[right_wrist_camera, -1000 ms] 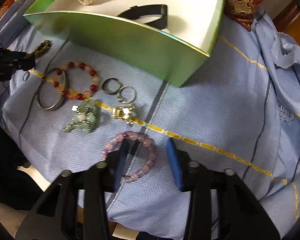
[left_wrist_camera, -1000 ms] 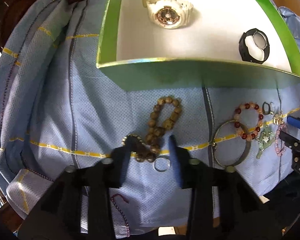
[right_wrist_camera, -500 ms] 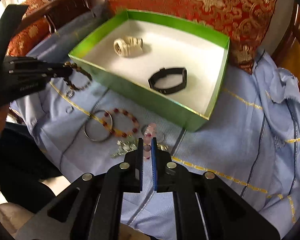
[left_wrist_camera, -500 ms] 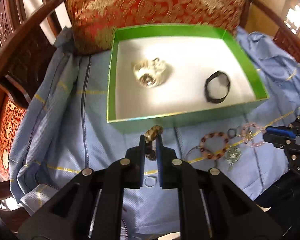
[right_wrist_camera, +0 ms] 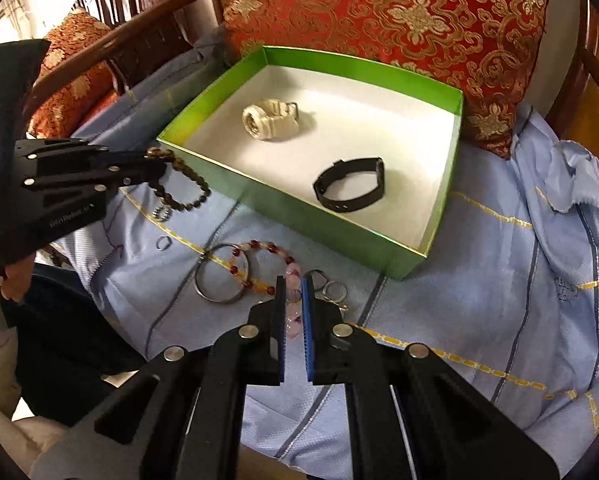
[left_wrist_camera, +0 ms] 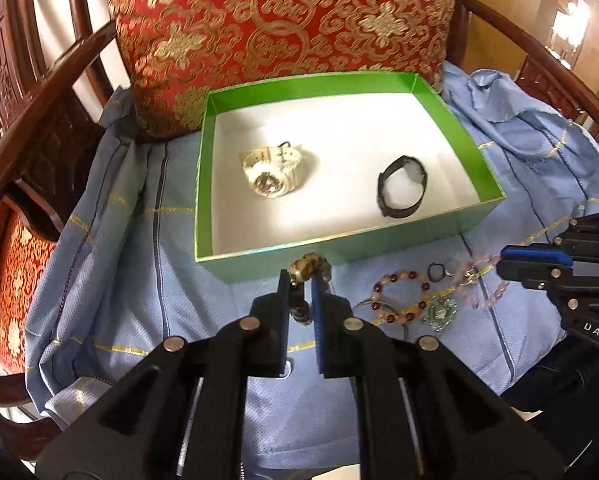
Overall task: Organize jewelry
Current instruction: 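Carry both bracelets over the box, lower them in and open both tools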
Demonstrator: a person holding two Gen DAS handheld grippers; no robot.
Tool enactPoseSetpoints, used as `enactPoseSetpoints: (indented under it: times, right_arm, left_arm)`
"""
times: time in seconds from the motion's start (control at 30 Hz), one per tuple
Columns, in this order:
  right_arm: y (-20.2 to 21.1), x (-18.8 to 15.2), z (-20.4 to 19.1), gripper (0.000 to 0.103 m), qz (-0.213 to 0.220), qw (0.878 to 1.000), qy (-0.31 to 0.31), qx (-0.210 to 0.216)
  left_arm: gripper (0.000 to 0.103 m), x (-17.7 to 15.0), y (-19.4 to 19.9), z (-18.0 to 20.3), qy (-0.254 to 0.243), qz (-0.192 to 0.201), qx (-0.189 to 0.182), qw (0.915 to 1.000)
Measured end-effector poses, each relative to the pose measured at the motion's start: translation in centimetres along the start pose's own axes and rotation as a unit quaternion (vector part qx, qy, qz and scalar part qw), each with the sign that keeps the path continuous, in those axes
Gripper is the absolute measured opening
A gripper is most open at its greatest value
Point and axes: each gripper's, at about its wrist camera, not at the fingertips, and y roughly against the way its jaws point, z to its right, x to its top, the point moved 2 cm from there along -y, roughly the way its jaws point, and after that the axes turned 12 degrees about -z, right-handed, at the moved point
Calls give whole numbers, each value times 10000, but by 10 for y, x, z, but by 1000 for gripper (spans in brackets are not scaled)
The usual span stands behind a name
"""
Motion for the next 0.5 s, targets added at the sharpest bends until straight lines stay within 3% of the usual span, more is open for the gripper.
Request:
enactPoseSetpoints:
  times: [0.5]
  right_arm:
    - [41,18,-8,8,982,9950,49,180]
  left_arm:
    - [11,12,35,9,-122,605,-124,9980]
